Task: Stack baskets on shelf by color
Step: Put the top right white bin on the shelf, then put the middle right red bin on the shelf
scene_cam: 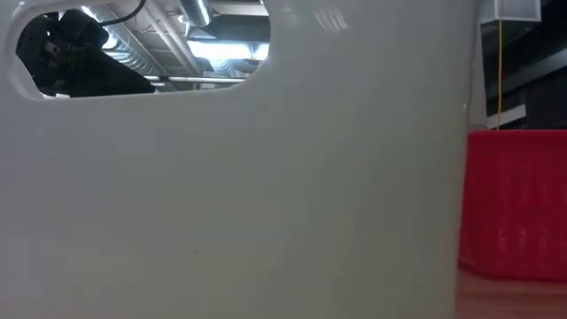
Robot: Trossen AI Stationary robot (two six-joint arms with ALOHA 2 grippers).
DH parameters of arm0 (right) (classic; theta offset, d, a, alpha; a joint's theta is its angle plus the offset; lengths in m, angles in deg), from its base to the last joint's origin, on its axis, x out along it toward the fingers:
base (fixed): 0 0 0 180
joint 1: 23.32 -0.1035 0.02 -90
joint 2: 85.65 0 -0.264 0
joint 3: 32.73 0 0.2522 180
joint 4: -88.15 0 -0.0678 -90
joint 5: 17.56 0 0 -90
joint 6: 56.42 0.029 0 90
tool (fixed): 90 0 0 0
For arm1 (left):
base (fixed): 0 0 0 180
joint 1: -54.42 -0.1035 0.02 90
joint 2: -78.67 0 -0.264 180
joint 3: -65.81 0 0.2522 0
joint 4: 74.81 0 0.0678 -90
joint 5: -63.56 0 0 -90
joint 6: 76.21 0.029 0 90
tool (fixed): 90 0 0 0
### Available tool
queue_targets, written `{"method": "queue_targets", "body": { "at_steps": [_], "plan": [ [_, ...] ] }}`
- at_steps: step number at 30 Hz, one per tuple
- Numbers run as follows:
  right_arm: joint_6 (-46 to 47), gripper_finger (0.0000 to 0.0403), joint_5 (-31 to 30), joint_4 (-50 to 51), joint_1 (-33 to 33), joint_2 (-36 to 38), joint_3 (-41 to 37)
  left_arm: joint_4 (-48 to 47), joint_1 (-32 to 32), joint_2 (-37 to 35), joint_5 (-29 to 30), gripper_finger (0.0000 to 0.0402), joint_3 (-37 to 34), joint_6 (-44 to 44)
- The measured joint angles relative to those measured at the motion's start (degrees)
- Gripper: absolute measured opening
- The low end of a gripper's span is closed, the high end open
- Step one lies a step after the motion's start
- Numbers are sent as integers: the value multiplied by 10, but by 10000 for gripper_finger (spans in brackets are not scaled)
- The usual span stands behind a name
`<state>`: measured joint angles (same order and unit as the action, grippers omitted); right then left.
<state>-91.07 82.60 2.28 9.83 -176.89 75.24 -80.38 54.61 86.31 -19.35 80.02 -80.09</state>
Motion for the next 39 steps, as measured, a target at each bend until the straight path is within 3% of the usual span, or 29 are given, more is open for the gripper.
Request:
{"method": "queue_targets", "body": {
  "at_steps": [14, 22, 30, 33, 36, 39],
  "plan": [
    [45, 78, 4, -4, 0, 0, 0, 0, 0, 0, 0, 74, 0, -1],
    [72, 83, 3, -8, -7, 1, 9, 0, 0, 0, 0, 74, 0, -2],
    [95, 84, 5, 2, -32, 1, 79, 0, 0, 0, 0, 74, 0, -2],
    [153, 84, 56, 28, -51, 2, 111, 0, 0, 0, 0, 74, 0, -2],
    [220, 84, 158, 62, -75, 2, 126, 0, 0, 0, 0, 74, 0, -1],
    [220, 84, 252, 84, -115, 3, 113, 0, 0, 0, 0, 74, 0, 0]
  ]
}}
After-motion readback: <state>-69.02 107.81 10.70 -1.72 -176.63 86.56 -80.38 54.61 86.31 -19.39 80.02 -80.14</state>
